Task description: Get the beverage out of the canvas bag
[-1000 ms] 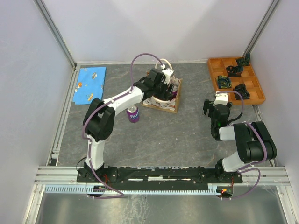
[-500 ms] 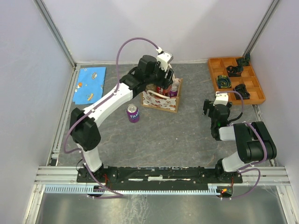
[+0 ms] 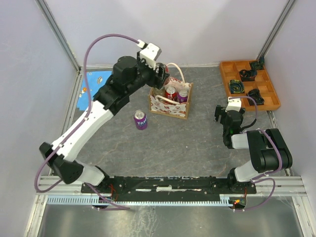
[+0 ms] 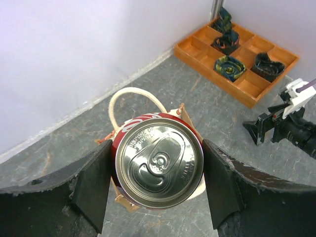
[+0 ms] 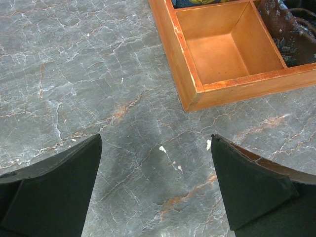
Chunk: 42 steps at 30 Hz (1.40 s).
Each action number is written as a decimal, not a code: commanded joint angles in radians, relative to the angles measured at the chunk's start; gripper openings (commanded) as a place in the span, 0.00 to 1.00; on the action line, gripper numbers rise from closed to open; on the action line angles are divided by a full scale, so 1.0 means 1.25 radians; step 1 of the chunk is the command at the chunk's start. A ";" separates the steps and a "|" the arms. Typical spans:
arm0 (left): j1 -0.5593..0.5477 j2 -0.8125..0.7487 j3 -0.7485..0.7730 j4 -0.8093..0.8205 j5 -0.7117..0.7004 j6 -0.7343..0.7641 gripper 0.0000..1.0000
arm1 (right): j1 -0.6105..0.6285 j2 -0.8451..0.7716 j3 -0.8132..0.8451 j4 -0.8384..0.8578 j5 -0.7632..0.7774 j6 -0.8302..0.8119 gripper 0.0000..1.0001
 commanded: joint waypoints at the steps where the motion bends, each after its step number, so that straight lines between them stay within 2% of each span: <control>1: -0.001 -0.115 -0.004 0.045 -0.049 0.013 0.03 | -0.003 -0.009 0.014 0.025 0.006 0.005 0.99; 6: -0.001 -0.149 -0.036 -0.037 -0.078 -0.016 0.03 | -0.003 -0.010 0.012 0.025 0.006 0.005 0.99; 14: -0.001 -0.153 -0.207 -0.056 -0.055 -0.092 0.03 | -0.003 -0.010 0.014 0.025 0.006 0.005 0.99; 25: -0.002 -0.096 -0.469 0.187 0.018 -0.114 0.03 | -0.003 -0.010 0.013 0.025 0.006 0.005 0.99; 29: -0.001 -0.045 -0.487 0.248 0.059 -0.114 0.03 | -0.003 -0.010 0.014 0.025 0.006 0.005 0.99; 39: -0.001 0.067 -0.465 0.291 0.089 -0.091 0.03 | -0.003 -0.010 0.013 0.025 0.006 0.005 0.99; 42: -0.001 0.078 -0.467 0.291 0.096 -0.094 0.09 | -0.003 -0.009 0.014 0.025 0.006 0.005 0.99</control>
